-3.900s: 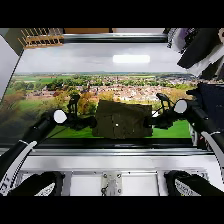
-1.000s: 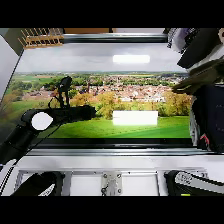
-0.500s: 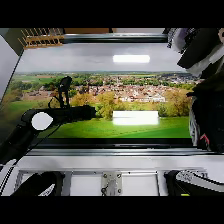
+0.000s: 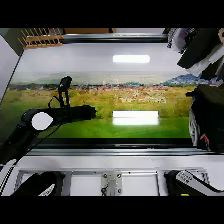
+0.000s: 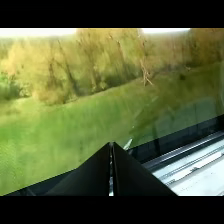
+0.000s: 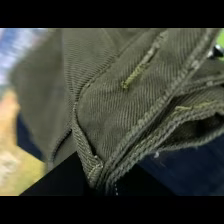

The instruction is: Fold the clothes and pants, and hang the long-sleeved shirts on hangers.

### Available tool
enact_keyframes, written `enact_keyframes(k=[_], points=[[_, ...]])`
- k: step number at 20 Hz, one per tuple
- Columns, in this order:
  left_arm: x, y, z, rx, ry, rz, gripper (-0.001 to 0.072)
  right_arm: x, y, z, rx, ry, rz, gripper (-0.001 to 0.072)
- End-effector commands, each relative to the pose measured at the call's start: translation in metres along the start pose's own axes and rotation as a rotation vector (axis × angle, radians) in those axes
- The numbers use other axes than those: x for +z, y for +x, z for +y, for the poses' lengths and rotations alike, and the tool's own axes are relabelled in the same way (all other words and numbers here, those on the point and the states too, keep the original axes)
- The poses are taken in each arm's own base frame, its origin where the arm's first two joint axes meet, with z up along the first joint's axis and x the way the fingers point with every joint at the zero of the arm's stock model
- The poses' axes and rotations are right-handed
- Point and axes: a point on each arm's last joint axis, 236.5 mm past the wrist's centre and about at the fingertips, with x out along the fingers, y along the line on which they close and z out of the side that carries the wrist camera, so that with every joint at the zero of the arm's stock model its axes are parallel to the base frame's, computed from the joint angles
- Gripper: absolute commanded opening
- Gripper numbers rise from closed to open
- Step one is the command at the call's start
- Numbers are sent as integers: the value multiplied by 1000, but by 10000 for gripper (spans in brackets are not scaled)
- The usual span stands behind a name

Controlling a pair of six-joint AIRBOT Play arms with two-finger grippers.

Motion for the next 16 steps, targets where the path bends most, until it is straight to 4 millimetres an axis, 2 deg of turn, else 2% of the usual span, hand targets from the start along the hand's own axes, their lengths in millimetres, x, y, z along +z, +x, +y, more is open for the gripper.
enact_keyframes(k=[1,5,8,10,11,12,14,15,16], points=[[0,0,-1,-1,1,0,25,-49,5,-67,-246,11,96,42],[-1,0,0,0,1,5,25,-89,26,-84,-279,18,196,43],[-4,0,0,2,1,15,25,-98,31,-87,-284,21,222,46],[-4,0,0,2,1,17,25,-101,30,-86,-280,24,231,96],[-4,0,0,2,1,17,25,-102,30,-85,-278,26,235,373],[-4,0,0,2,1,17,25,-99,30,-84,-275,20,226,683],[-4,0,0,2,2,17,25,-75,23,-73,-241,-10,129,707],[-4,0,0,2,1,17,25,-55,15,-52,-174,-69,42,707],[-3,0,0,2,1,14,25,-34,4,-21,-77,-130,-61,707]])
